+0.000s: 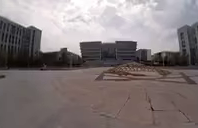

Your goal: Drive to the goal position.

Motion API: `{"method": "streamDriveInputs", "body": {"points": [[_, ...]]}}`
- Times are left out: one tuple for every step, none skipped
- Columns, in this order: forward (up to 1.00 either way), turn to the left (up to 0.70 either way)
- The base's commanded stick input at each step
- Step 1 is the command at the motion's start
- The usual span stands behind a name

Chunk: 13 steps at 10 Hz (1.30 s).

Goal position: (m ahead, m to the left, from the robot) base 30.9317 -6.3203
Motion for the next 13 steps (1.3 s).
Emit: {"method": "streamDriveInputs", "body": {"points": [[0.7, 0.0], [0.7, 0.0], [0.7, 0.0], [0.7, 0.0], [0.7, 0.0], [0.7, 0.0], [0.7, 0.0], [0.7, 0.0], [0.7, 0.0], [0.7, 0.26], [0.7, 0.3], [0.7, 0.15], [0.7, 0.0]]}}
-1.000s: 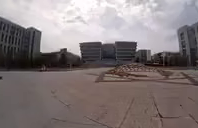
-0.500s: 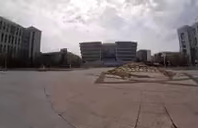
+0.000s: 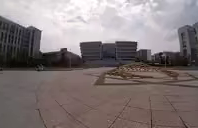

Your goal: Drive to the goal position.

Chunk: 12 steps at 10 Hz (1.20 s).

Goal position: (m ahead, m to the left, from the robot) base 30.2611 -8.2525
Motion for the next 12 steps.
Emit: {"method": "streamDriveInputs", "body": {"points": [[0.7, 0.0], [0.7, 0.0], [0.7, 0.0], [0.7, 0.0], [0.7, 0.0], [0.7, 0.0], [0.7, 0.0], [0.7, 0.0], [0.7, 0.0], [0.7, 0.0], [0.7, 0.0], [0.7, 0.0]]}}
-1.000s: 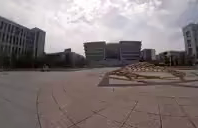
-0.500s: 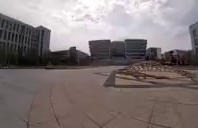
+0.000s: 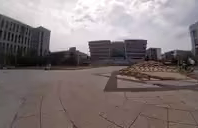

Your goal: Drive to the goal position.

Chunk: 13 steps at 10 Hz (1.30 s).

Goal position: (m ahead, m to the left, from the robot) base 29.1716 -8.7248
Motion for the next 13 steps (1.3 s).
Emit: {"method": "streamDriveInputs", "body": {"points": [[0.7, 0.0], [0.7, 0.0], [0.7, 0.0], [0.7, 0.0], [0.7, 0.0], [0.7, 0.0], [0.7, 0.0], [0.7, 0.0], [0.7, -0.1], [0.7, -0.27], [0.7, 0.0], [0.7, 0.0], [0.7, 0.0]]}}
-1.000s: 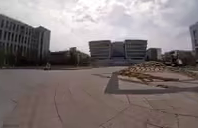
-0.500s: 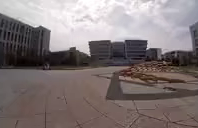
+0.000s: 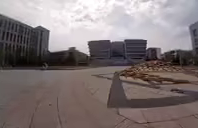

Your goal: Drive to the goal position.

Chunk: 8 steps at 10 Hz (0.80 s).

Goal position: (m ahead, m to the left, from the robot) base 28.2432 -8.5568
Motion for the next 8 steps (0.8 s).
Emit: {"method": "streamDriveInputs", "body": {"points": [[0.7, 0.0], [0.7, 0.0], [0.7, 0.0], [0.7, 0.0], [0.7, 0.0], [0.7, 0.0], [0.7, 0.0], [0.7, 0.0]]}}
